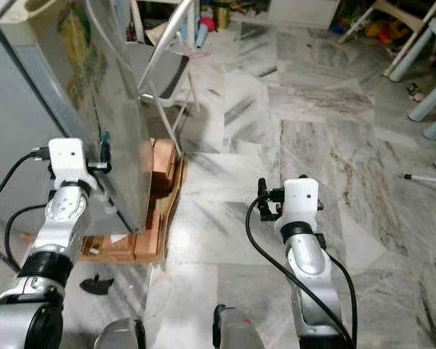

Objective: Restocking fridge

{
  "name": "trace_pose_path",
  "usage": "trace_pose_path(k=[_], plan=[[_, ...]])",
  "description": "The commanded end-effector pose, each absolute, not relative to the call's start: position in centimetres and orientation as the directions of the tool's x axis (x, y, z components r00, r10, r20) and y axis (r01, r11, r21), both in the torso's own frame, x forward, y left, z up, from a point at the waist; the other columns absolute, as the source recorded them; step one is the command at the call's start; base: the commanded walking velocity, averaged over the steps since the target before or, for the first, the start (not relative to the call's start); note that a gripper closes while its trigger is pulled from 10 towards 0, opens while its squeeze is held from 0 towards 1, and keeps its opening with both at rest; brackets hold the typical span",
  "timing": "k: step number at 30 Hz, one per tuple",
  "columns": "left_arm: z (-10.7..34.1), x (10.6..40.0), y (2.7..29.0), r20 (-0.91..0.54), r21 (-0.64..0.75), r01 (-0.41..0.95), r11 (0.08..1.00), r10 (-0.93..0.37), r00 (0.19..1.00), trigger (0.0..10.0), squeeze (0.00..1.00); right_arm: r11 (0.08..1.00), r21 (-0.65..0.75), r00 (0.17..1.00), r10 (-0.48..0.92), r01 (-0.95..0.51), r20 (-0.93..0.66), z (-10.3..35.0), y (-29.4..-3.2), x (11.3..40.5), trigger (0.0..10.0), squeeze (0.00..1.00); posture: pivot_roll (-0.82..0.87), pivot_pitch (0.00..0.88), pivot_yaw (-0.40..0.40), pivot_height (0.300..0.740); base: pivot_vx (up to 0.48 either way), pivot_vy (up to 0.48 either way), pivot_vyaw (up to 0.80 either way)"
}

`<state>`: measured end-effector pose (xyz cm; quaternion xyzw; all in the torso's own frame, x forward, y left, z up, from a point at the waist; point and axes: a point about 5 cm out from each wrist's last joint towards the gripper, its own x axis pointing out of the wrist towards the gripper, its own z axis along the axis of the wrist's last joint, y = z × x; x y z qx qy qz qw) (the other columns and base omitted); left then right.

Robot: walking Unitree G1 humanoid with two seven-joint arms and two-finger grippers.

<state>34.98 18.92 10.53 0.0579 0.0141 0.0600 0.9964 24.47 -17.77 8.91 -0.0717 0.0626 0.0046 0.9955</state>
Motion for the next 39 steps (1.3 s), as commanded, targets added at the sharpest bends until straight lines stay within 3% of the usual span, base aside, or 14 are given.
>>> trace_pose_path(k=[1, 8, 21, 23, 26, 29, 30, 34, 39], plan=[[12.2, 36.0, 16.8, 0.036, 0.149, -0.021, 0.989, 0.015, 0.999, 10.0, 0.00, 0.985, -0.166, 0.989, 0.016, -0.041, -0.149, 8.8, -18.0, 23.6, 10.0, 0.00, -0.10, 0.146, -0.032, 0.740, 0.000, 0.000, 0.00], [12.9, 36.2, 14.5, 0.064, 0.145, 0.083, 0.986, -0.093, 0.994, 10.0, 0.00, 0.985, -0.171, 0.982, -0.039, 0.007, -0.182, 8.3, -19.5, 23.2, 10.0, 0.00, -0.10, 0.144, -0.017, 0.740, 0.000, 0.000, 0.00], [12.8, 37.0, 12.3, 0.033, 0.134, 0.152, 0.979, -0.158, 0.987, 10.0, 0.00, 0.986, -0.164, 0.977, -0.012, -0.024, -0.212, 7.9, -18.6, 23.4, 10.0, 0.00, -0.09, 0.131, -0.011, 0.740, 0.000, 0.000, 0.00], [15.2, 37.5, 6.1, 0.068, 0.116, 0.359, 0.926, -0.368, 0.927, 10.0, 0.00, 0.983, -0.176, 0.964, -0.007, -0.041, -0.264, 7.2, -18.7, 23.1, 10.0, 0.00, -0.08, 0.122, -0.008, 0.740, 0.000, 0.000, 0.00], [16.2, 37.1, 3.4, 0.096, 0.120, 0.446, 0.887, -0.458, 0.884, 10.0, 0.00, 0.984, -0.173, 0.962, -0.007, -0.042, -0.274, 6.9, -18.7, 23.0, 10.0, 0.00, -0.08, 0.117, -0.006, 0.740, 0.000, 0.000, 0.00], [19.9, 33.5, -6.1, 0.216, 0.131, 0.712, 0.690, -0.721, 0.659, 10.0, 0.00, 0.984, -0.169, 0.962, -0.001, -0.047, -0.273, 6.8, -18.4, 23.0, 10.0, 0.00, -0.09, 0.104, 0.000, 0.740, 0.000, 0.000, 0.00], [20.4, 32.9, -7.2, 0.232, 0.131, 0.736, 0.664, -0.742, 0.629, 10.0, 0.00, 0.984, -0.169, 0.963, 0.002, -0.049, -0.271, 6.8, -18.3, 23.0, 10.0, 0.00, -0.09, 0.101, 0.001, 0.740, 0.000, 0.000, 0.00], [21.7, 32.6, -8.3, 0.273, 0.142, 0.752, 0.643, -0.756, 0.595, 10.0, 0.00, 0.987, -0.145, 0.961, 0.022, -0.064, -0.274, 6.8, -17.9, 23.0, 10.0, 0.00, -0.10, 0.096, 0.009, 0.740, 0.000, 0.000, 0.00], [22.5, 34.5, -5.5, 0.304, 0.117, 0.690, 0.714, -0.687, 0.660, 10.0, 0.00, 0.990, -0.119, 0.959, 0.035, -0.071, -0.282, 6.7, -17.7, 23.1, 10.0, 0.00, -0.08, 0.093, 0.014, 0.740, 0.000, 0.000, 0.00]])
